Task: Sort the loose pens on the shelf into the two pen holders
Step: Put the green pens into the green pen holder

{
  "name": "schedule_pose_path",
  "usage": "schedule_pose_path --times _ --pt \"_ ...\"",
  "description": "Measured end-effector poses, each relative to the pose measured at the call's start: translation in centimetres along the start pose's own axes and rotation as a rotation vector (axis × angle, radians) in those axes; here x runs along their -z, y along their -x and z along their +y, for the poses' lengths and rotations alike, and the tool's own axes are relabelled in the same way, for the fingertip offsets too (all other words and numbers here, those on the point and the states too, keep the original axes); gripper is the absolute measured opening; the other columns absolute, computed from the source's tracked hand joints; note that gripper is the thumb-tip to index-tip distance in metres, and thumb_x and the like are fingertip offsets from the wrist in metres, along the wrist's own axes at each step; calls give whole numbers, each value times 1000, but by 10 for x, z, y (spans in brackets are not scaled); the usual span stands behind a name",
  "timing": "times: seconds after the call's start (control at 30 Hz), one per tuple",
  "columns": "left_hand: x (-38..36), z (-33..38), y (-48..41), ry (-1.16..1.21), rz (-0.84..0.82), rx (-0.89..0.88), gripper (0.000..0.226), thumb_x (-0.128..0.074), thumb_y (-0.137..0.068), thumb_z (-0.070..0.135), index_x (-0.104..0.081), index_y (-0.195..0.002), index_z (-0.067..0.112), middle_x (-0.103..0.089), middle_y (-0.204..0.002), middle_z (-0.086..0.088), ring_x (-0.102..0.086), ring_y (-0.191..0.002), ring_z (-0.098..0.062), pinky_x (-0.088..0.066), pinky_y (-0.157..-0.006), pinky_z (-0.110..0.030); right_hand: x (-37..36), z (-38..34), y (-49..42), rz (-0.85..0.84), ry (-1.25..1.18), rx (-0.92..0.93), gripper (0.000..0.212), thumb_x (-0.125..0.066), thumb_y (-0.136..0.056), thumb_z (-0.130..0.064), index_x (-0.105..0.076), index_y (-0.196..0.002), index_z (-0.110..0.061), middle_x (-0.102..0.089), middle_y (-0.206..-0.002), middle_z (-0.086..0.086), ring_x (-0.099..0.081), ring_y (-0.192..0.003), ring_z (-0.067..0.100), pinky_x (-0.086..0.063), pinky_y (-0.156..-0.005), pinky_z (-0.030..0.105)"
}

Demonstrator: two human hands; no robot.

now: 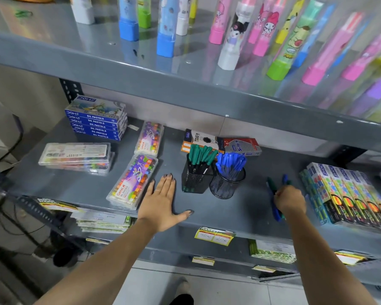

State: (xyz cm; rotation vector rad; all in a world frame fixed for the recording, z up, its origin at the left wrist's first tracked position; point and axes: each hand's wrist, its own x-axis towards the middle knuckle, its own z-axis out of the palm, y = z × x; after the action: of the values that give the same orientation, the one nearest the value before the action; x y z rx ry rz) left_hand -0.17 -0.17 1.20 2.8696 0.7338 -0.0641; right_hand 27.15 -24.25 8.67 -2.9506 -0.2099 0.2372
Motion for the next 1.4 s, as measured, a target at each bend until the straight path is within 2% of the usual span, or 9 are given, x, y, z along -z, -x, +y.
schedule_pose_path --times 0.17,0.27,0.37,0.5,0.63,0.77,1.0,1.2,1.4 --pt "0 0 0 4 1 -5 114 -14 -79 91 10 -156 11 13 -166 -4 17 -151 -17 11 -122 -43 2 6 5 57 -190 -45 37 -73 -77 -31 -68 -99 -2 -69 -90 24 -67 -87 40 -54 -74 40" --pt "0 0 0 8 8 -1 114 -14 -79 91 9 -157 11 12 -166 -5 17 -151 -17 11 -122 -44 22 5 15 127 -446 -94 51 -74 -76 -22 -56 -123 -13 -68 -88 17 -69 -74 33 -56 -73 39" --pt "1 1 2 5 -2 -1 114 -14 -79 91 9 -157 11 12 -166 -4 17 -151 -17 11 -122 -44 50 -8 34 143 -677 92 69 -70 -80 -6 -39 -138 -28 -66 -90 8 -64 -64 25 -55 -73 36" --pt "3 0 1 5 -7 -3 114 -13 -78 92 8 -157 12 12 -166 -4 16 -151 -17 11 -122 -44 77 -49 69 143 -892 310 71 -63 -82 5 -39 -136 -35 -60 -75 2 -60 -61 21 -57 -56 32" --pt "2 0 1 10 -2 -3 114 -14 -79 92 9 -157 12 12 -166 -4 17 -151 -17 11 -122 -43 69 -104 93 25 -1096 494 78 -58 -83 14 -37 -129 -46 -57 -85 5 -61 -55 7 -56 -46 28" --pt "2 0 2 11 -10 2 114 -13 -78 92 10 -156 12 14 -166 -4 18 -150 -17 10 -122 -44 40 -151 102 3 -928 635 73 -62 -78 6 -38 -135 -32 -53 -66 -8 -53 -49 1 -50 -56 21" --pt "2 0 1 27 -16 4 115 -14 -77 92 12 -156 12 14 -166 -3 19 -150 -16 10 -122 -44 1 -185 98 196 -450 753 72 -68 -84 -18 -24 -139 -29 -68 -88 -5 -67 -69 20 -57 -65 39" --pt "2 0 1 35 -11 3 115 -16 -78 92 10 -156 13 13 -166 -3 18 -150 -16 10 -122 -44 -6 -186 98 312 -215 803 33 -68 -84 -29 -65 -116 -19 -58 -114 7 -51 -109 27 -50 -86 41" --pt "0 0 1 35 12 3 114 -16 -78 92 8 -157 12 12 -166 -3 16 -151 -15 11 -122 -43 5 -159 89 444 -395 776 36 -60 -83 -28 -67 -117 -21 -64 -112 5 -55 -104 27 -48 -90 38"
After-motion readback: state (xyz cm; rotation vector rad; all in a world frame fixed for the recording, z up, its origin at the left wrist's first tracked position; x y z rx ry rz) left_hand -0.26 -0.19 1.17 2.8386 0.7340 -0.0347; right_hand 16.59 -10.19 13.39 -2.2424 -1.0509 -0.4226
